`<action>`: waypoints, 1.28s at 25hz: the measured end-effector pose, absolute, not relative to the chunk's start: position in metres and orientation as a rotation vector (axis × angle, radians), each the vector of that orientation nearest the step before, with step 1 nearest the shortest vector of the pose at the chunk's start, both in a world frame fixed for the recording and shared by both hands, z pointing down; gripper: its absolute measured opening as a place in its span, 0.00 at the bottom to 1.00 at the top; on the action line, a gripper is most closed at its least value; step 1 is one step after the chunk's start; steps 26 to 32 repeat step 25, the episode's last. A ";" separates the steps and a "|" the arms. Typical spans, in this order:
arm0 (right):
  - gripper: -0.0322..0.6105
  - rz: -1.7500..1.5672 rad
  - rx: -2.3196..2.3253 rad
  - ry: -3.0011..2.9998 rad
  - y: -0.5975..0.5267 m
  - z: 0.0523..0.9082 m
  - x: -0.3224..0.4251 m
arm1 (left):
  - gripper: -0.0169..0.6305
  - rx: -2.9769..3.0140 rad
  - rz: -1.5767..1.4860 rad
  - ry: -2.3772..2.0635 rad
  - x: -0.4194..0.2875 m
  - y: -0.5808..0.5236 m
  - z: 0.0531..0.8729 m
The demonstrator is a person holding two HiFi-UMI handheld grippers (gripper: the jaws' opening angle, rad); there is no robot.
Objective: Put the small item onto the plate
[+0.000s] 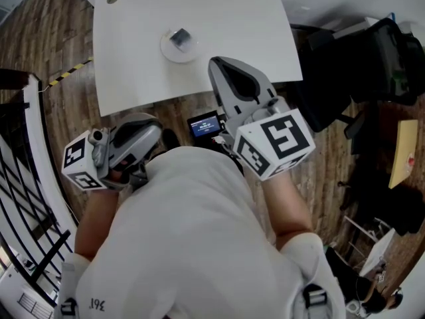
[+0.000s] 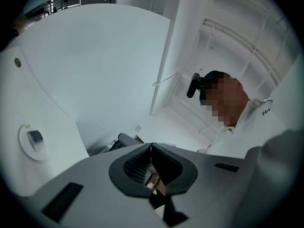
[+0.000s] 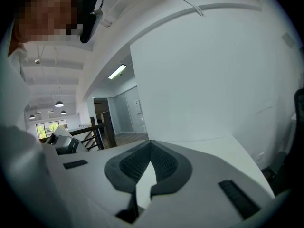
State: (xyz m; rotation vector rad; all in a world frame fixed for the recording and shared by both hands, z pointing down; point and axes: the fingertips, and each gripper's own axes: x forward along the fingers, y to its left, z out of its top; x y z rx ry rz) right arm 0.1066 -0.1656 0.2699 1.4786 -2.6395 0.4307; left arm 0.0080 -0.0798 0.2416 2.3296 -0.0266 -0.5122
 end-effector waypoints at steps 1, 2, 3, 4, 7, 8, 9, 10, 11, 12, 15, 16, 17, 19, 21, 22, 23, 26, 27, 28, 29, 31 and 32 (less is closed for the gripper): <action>0.05 0.425 1.479 -2.638 -0.166 0.270 0.107 | 0.04 2.325 -0.511 -0.026 0.009 -0.081 0.242; 0.05 0.420 1.478 -2.636 -0.166 0.271 0.108 | 0.04 2.320 -0.509 -0.026 0.009 -0.082 0.243; 0.05 0.417 1.477 -2.635 -0.167 0.271 0.108 | 0.04 2.317 -0.508 -0.027 0.009 -0.082 0.244; 0.05 0.415 1.478 -2.634 -0.167 0.271 0.108 | 0.04 2.316 -0.507 -0.027 0.009 -0.083 0.245; 0.05 0.412 1.479 -2.632 -0.169 0.272 0.110 | 0.04 2.315 -0.501 -0.027 0.012 -0.084 0.246; 0.05 0.411 1.479 -2.631 -0.169 0.273 0.111 | 0.04 2.314 -0.500 -0.026 0.013 -0.085 0.246; 0.05 0.409 1.480 -2.629 -0.170 0.273 0.112 | 0.04 2.312 -0.498 -0.026 0.014 -0.085 0.246; 0.05 0.408 1.480 -2.627 -0.171 0.274 0.114 | 0.04 2.311 -0.497 -0.027 0.015 -0.086 0.247; 0.05 0.406 1.480 -2.625 -0.172 0.274 0.115 | 0.04 2.309 -0.496 -0.030 0.016 -0.087 0.247; 0.05 0.405 1.480 -2.623 -0.173 0.275 0.115 | 0.04 2.308 -0.496 -0.034 0.016 -0.088 0.247; 0.05 0.397 1.476 -2.621 -0.175 0.274 0.113 | 0.04 2.306 -0.498 -0.040 0.014 -0.089 0.247; 0.05 0.393 1.473 -2.621 -0.176 0.273 0.111 | 0.04 2.306 -0.498 -0.041 0.013 -0.089 0.247; 0.05 0.389 1.470 -2.623 -0.177 0.273 0.110 | 0.04 2.306 -0.498 -0.042 0.012 -0.090 0.247; 0.05 0.383 1.464 -2.625 -0.178 0.273 0.108 | 0.04 2.307 -0.499 -0.046 0.011 -0.090 0.246; 0.05 0.376 1.457 -2.626 -0.178 0.273 0.106 | 0.04 2.308 -0.499 -0.050 0.010 -0.091 0.247; 0.05 0.373 1.454 -2.626 -0.179 0.273 0.104 | 0.04 2.308 -0.499 -0.052 0.008 -0.091 0.247; 0.05 0.370 1.451 -2.626 -0.179 0.273 0.103 | 0.04 2.309 -0.499 -0.054 0.007 -0.091 0.247; 0.05 0.365 1.445 -2.625 -0.180 0.273 0.101 | 0.04 2.311 -0.500 -0.057 0.005 -0.092 0.247; 0.05 0.365 1.445 -2.625 -0.180 0.273 0.101 | 0.04 2.311 -0.500 -0.057 0.005 -0.092 0.247; 0.05 0.365 1.445 -2.625 -0.180 0.273 0.101 | 0.04 2.311 -0.500 -0.057 0.005 -0.092 0.247; 0.05 0.365 1.445 -2.625 -0.180 0.273 0.101 | 0.04 2.311 -0.500 -0.057 0.005 -0.092 0.247; 0.05 0.365 1.445 -2.625 -0.180 0.273 0.101 | 0.04 2.311 -0.500 -0.057 0.005 -0.092 0.247; 0.05 0.365 1.445 -2.625 -0.180 0.273 0.101 | 0.04 2.311 -0.500 -0.057 0.005 -0.092 0.247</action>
